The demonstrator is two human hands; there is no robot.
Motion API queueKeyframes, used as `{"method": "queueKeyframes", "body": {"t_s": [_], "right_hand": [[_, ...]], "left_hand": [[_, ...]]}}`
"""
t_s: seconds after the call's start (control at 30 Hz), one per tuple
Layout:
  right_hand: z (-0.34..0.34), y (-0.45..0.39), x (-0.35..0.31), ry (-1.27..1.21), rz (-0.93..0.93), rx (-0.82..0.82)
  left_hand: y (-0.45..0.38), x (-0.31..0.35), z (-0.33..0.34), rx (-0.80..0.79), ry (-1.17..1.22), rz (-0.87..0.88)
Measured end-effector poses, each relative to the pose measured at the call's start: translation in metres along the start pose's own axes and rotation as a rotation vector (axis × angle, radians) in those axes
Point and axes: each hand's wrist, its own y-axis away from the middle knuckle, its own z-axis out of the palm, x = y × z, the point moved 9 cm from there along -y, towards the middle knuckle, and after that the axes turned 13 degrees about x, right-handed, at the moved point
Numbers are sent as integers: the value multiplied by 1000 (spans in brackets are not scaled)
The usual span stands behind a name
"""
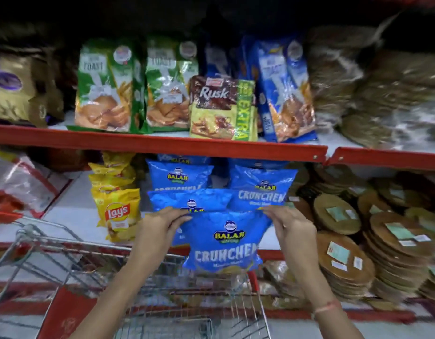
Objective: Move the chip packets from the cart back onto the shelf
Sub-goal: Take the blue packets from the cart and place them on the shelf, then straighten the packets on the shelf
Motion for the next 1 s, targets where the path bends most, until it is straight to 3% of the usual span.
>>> {"method": "queueKeyframes", "body": {"t_s": [0.27, 0.37, 0.5, 0.6, 0.67, 0.77, 1.0], "right_hand": [[-37, -68, 75, 48, 18, 162], [-28, -73, 107, 126, 62, 112], [0, -60, 140, 172, 142, -23], [11, -47, 146, 218, 205, -90], [17, -46, 137, 244, 186, -94], [48, -47, 99, 257, 4, -131], [143, -45, -75, 37, -273, -123]], "left_hand": [[-56, 78, 87, -49, -135, 283], [-62, 75, 138, -154, -321, 359], [-41, 59, 186, -398, -458, 300], [-28, 56, 191, -460, -510, 291], [-28, 61, 181, -393, -395, 338], [-32, 48, 147, -234, -323, 407], [-32, -98, 35, -176, -497, 200]]}}
